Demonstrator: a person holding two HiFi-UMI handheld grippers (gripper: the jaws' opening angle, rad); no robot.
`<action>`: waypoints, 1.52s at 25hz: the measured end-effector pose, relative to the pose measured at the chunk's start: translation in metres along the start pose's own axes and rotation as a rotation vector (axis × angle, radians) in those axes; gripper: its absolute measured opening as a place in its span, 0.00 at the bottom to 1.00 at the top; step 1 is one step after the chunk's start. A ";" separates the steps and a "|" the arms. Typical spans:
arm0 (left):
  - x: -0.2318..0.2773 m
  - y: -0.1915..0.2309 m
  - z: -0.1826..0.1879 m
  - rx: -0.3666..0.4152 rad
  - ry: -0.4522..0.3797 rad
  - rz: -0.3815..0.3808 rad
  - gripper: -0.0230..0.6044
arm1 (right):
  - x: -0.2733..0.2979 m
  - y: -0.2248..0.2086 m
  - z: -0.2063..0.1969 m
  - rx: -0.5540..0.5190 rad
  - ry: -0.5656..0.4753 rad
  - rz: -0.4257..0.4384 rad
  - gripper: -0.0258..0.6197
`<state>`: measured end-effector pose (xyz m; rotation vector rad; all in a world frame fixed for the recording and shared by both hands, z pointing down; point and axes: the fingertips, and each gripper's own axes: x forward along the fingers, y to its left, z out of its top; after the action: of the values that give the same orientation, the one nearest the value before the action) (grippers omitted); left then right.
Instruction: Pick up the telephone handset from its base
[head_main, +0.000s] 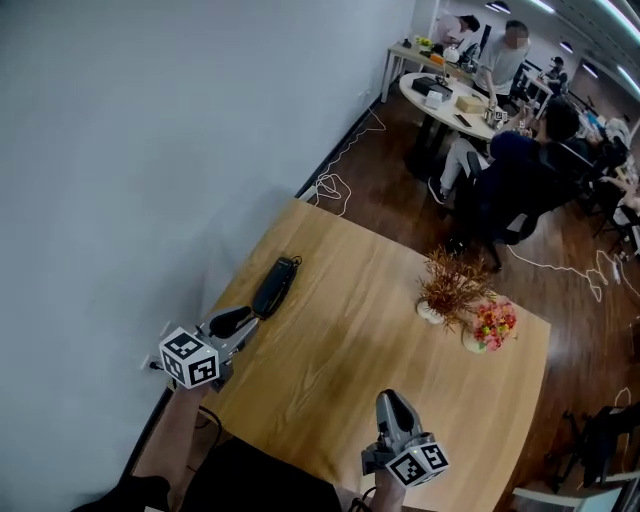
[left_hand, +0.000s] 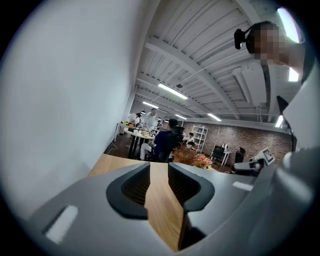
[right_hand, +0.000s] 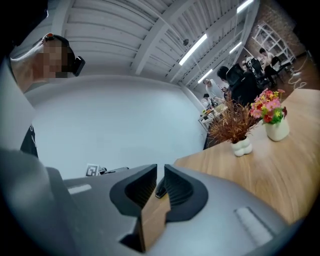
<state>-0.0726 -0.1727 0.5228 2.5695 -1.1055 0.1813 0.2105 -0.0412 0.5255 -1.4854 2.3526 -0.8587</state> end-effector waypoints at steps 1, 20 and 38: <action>0.009 0.013 -0.003 0.018 0.022 0.025 0.22 | 0.003 0.004 0.001 -0.014 0.011 -0.005 0.13; 0.160 0.177 -0.157 0.062 0.604 0.163 0.56 | 0.044 0.059 -0.045 -0.101 0.165 -0.125 0.23; 0.163 0.175 -0.147 0.173 0.605 0.217 0.50 | 0.027 0.066 -0.043 -0.109 0.136 -0.130 0.23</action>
<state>-0.0842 -0.3440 0.7449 2.2693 -1.1465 1.0658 0.1286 -0.0292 0.5243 -1.6898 2.4573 -0.9021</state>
